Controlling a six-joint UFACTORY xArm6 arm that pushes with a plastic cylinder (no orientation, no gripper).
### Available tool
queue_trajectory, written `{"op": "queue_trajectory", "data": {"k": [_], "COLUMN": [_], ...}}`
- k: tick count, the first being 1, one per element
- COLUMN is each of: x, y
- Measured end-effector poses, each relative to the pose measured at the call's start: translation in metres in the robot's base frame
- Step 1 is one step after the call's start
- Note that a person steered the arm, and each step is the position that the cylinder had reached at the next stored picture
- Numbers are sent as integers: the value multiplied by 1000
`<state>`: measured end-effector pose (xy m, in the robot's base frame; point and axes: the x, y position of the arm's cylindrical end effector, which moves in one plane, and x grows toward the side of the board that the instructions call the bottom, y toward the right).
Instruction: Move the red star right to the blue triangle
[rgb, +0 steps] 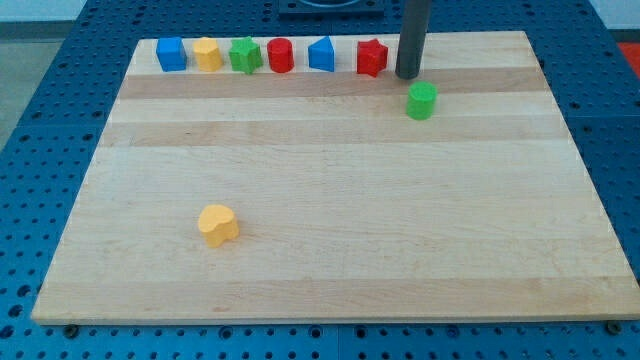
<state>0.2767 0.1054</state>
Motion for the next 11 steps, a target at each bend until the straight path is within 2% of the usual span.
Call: {"op": "queue_trajectory", "data": {"k": [10,11], "x": [-1,17], "y": [-52,-54]}}
